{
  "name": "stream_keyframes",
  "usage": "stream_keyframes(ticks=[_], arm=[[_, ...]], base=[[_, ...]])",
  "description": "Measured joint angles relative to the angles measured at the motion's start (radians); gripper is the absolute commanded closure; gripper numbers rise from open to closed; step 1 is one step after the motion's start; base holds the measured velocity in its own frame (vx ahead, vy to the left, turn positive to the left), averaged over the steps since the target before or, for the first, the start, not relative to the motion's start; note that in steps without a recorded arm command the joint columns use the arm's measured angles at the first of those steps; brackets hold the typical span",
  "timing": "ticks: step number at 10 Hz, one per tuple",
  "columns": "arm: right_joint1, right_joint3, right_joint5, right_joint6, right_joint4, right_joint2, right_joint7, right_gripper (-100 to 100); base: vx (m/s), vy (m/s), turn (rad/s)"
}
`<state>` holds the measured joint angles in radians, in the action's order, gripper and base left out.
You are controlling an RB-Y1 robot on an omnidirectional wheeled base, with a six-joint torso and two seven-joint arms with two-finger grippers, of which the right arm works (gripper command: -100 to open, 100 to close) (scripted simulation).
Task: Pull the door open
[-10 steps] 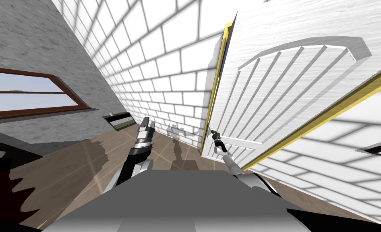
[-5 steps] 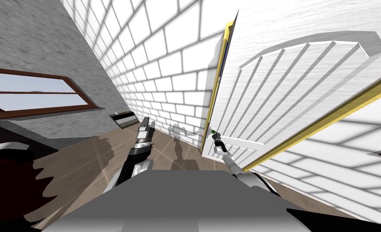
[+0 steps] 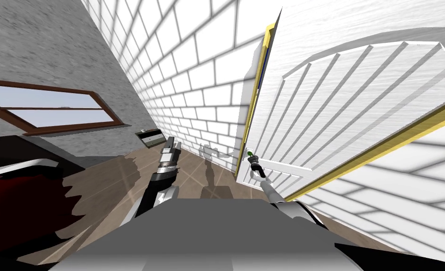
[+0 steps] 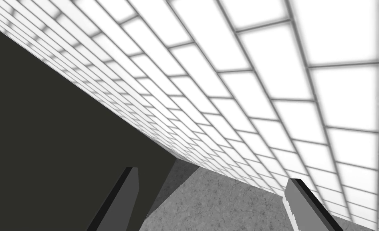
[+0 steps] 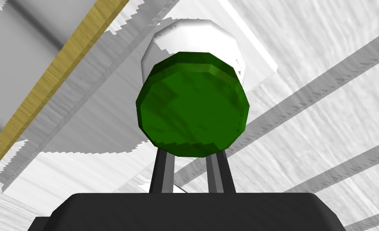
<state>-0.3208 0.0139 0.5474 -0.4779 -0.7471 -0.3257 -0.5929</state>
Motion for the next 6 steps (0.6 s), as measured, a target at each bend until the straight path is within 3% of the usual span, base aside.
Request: stream_keyframes(ticks=[6], arm=[[-0.014, -0.002, 0.041, -0.013, 0.029, 0.005, -0.144, 100]], base=[[-0.039, -0.015, 0.056]])
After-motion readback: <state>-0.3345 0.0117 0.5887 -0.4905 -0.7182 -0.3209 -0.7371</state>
